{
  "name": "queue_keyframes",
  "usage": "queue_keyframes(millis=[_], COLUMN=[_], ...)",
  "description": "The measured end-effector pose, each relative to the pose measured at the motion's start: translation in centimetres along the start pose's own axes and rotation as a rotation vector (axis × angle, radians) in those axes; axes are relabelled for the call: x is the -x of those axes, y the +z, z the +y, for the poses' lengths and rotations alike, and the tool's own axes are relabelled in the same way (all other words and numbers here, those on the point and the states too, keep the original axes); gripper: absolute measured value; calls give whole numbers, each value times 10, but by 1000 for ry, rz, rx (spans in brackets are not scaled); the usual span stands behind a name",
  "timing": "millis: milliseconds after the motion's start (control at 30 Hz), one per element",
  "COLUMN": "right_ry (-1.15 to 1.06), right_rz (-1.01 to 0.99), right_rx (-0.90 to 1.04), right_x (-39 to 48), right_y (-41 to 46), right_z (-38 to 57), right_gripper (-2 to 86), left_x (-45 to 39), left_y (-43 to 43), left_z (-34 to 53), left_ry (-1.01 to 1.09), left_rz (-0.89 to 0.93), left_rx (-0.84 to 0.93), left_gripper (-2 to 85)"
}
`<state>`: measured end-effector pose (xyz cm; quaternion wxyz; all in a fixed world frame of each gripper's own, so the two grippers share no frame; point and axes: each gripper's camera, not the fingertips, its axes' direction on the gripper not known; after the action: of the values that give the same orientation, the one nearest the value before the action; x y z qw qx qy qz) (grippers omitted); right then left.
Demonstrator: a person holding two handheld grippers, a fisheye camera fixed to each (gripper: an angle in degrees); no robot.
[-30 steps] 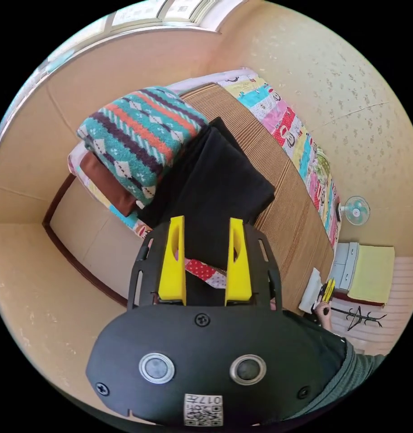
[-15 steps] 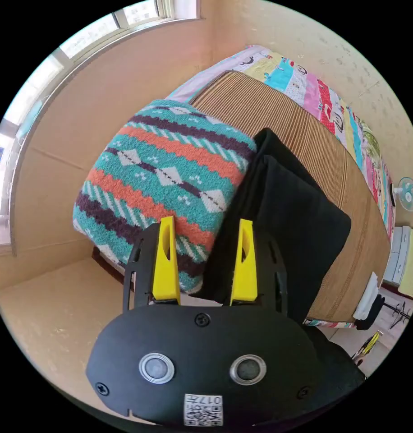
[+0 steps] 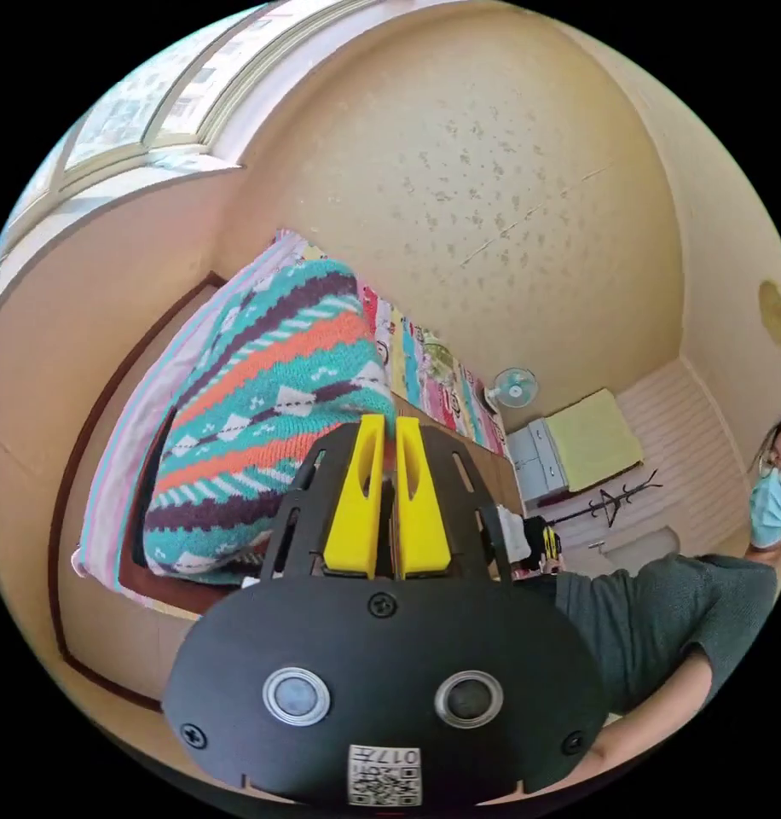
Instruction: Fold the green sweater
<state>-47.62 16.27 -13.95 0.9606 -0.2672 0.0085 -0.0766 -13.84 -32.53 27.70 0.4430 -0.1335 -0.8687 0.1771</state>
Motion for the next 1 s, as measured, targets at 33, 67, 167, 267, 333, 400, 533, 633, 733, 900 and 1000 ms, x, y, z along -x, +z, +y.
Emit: queue_keyframes(millis=[33,67,167,267,333,400,533,633,733,900,1000], right_ry=[-21,-47,-143,-283,-390,-534,-810,-913,-939,-483,-698], right_rz=[25,60,141,160,167,155,21,51,131,-405,-383], right_rx=[69,149,354,571,672,714,752,920,1045,1437,1241], right_x=[-2,-1,8,32,51,74,102,86,41,-57,-39], right_y=[12,26,73,134,166,188,210,233,257,293,262], right_z=[-2,-4,-6,4,17,34,68,96,127,163,162], right_gripper=[32,36,54,109,150,177,217,252,265,84,41], left_x=[-38,-57,-144,-224,-262,-281,-327,-371,-396,-407,-390], left_y=[-11,-16,-38,-42,-37,-21,69,146,209,244,220], left_z=[2,5,27,62,84,95,143,208,243,253,247], left_ry=[136,206,513,849,1059,1117,988,825,580,513,666], left_rz=[88,142,447,858,1297,1552,2013,2249,2427,2346,2131], left_rx=[-36,-58,-168,-223,-263,-275,-182,2,144,294,242], left_gripper=[1,0,-1,3,5,6,7,8,8,10,11])
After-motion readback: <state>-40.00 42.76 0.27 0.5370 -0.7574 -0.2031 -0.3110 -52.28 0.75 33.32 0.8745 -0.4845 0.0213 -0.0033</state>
